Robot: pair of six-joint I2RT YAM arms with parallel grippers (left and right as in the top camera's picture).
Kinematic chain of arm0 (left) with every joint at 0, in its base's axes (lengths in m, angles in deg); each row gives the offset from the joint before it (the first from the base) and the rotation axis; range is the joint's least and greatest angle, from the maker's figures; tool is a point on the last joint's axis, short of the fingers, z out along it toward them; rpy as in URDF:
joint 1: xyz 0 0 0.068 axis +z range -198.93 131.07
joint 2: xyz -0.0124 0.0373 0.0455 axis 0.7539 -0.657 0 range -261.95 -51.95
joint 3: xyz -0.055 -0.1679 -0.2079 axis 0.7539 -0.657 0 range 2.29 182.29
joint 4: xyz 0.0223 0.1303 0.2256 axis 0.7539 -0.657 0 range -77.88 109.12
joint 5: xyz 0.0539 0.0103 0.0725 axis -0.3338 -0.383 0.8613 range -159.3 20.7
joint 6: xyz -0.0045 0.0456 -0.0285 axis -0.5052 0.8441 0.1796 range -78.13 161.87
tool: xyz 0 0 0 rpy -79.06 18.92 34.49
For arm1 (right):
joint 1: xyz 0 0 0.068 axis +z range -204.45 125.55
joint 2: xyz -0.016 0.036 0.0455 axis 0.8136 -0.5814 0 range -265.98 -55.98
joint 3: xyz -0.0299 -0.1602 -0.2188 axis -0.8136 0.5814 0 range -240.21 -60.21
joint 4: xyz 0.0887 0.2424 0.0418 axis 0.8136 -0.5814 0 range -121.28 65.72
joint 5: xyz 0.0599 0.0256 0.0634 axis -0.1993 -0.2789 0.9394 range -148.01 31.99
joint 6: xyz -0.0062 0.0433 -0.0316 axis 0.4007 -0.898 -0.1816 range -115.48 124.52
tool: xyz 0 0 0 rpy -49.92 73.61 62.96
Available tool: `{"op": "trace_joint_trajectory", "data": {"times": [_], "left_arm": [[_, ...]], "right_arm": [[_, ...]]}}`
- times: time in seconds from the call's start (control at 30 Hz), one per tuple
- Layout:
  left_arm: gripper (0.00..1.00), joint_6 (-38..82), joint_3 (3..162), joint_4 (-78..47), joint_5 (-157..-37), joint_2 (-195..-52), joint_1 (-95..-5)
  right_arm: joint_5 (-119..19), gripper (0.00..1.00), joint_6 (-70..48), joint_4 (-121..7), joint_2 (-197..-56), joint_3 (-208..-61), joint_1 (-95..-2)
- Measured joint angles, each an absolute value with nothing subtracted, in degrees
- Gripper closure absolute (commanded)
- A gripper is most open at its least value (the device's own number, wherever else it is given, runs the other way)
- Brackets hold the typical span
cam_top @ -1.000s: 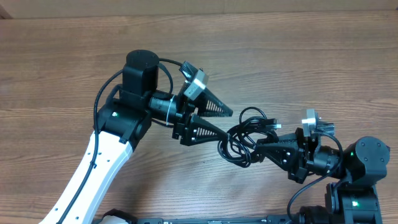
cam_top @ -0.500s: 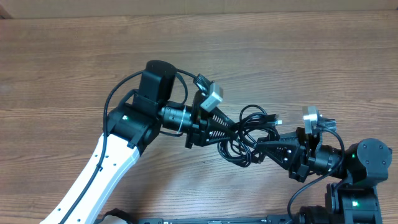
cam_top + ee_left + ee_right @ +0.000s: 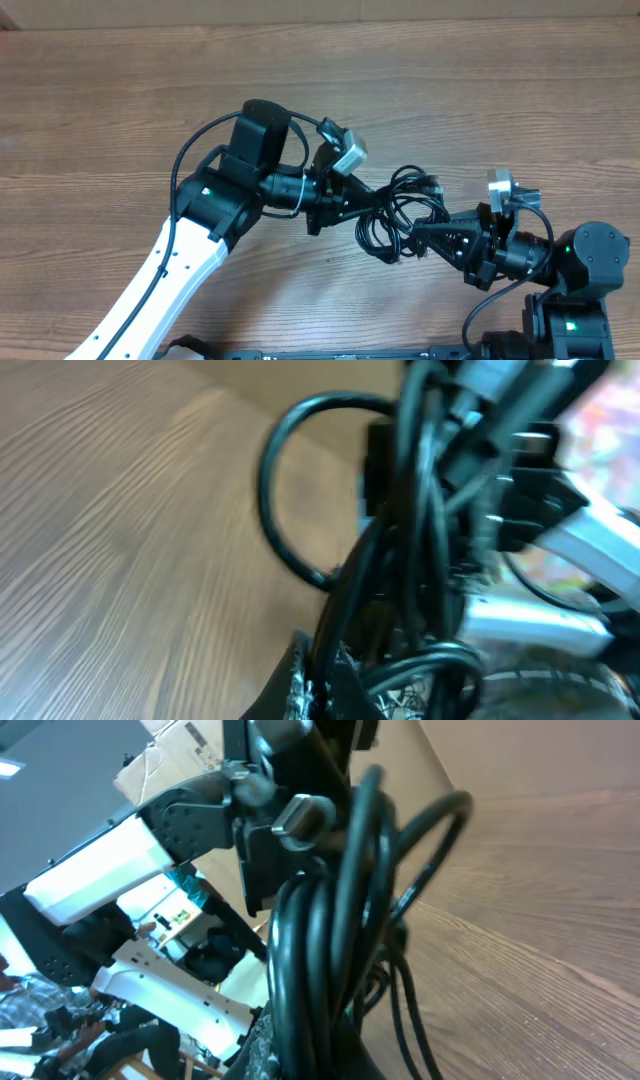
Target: Untangle cables
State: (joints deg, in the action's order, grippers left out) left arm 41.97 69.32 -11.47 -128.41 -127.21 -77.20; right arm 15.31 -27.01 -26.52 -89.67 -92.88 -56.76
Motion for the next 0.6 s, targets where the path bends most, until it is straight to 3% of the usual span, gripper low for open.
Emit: {"op": "trace_joint_trajectory", "data": {"times": [0.33, 0.6], "left_arm": [[0.96, 18.82, 69.6, -23.18, -94.82, -127.06, -77.44], [0.95, 13.9, 69.6, -23.29, -90.18, -127.06, -77.44]], "right_arm": [[15.07, 0.96, -26.99, -26.61, -89.91, -92.77, -56.71], [15.05, 0.96, -26.94, -26.63, -89.91, -92.77, -56.71]]}}
